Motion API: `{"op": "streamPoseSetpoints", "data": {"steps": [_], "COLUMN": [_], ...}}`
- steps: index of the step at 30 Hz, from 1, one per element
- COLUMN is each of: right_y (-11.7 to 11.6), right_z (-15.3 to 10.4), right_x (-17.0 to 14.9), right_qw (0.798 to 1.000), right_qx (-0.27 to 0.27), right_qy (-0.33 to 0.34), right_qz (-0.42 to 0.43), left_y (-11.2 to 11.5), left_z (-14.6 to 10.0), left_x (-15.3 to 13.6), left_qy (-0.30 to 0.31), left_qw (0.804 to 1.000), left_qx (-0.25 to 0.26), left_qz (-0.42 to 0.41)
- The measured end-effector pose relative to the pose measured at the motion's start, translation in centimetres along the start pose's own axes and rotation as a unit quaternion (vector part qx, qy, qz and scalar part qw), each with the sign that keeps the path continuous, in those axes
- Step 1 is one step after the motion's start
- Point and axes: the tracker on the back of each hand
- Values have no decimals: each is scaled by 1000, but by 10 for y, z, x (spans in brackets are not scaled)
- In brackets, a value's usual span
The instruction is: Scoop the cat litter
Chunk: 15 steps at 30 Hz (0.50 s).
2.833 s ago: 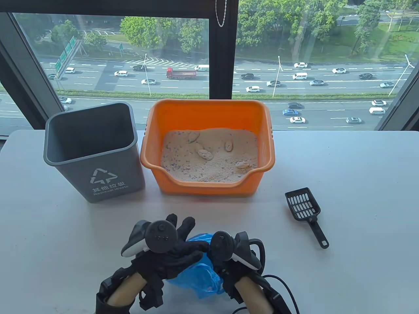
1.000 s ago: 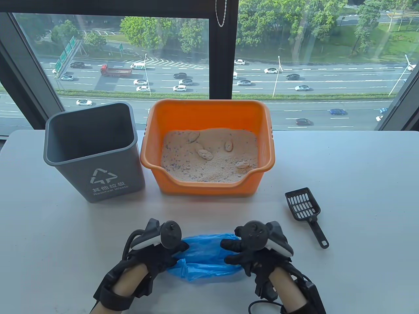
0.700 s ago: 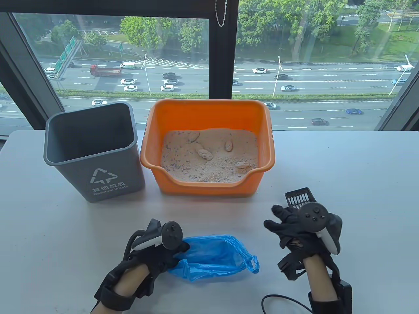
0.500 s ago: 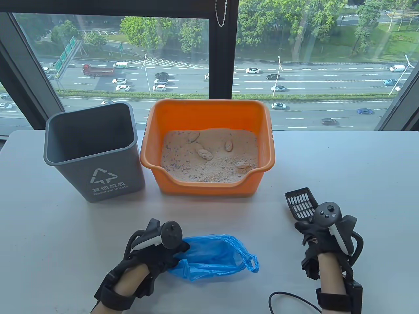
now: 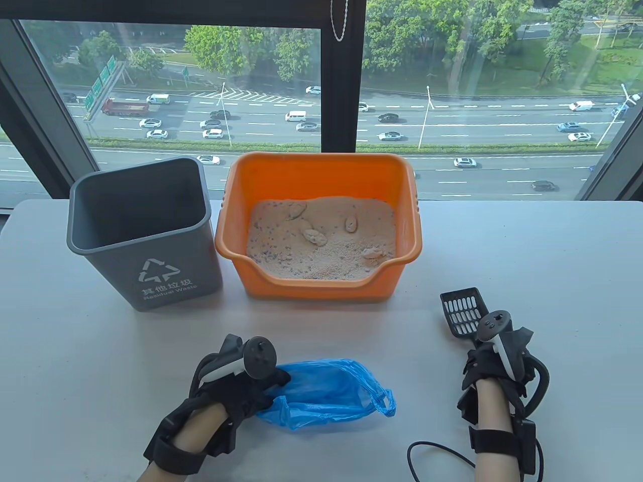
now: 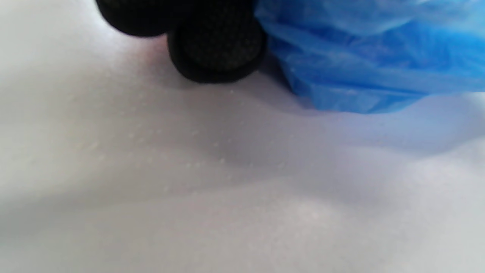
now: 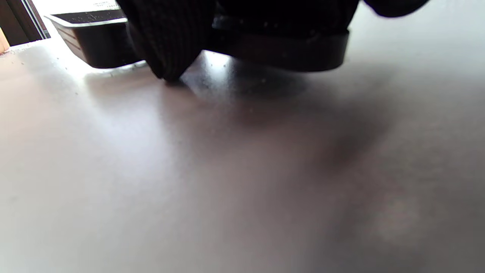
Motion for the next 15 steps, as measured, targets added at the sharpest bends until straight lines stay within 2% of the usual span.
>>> {"op": "streamPoseSetpoints", "data": {"steps": [3, 9, 15], "right_y": [1, 14, 24], "right_z": [-9, -45, -97], "right_x": [7, 26, 51], "right_qw": [999, 992, 968], "right_qx": [0, 25, 84], "right_qy": [28, 112, 226], "right_qz": [15, 54, 66], "left_y": [0, 0, 1], "left_z": [0, 0, 0], "left_x": [0, -1, 0], "left_qy": [0, -1, 0], "left_qw": [1000, 1000, 1000], "left_qx": [0, 1, 7], "left_qz": [-1, 1, 6]}}
Point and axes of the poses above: the tracker on the back of each hand, its own x axis roughly to the thumb side, its own z axis roughly from the wrist to the fingertips, y = z × x, and after that the axes turned 3 degrees about -y, right-handed
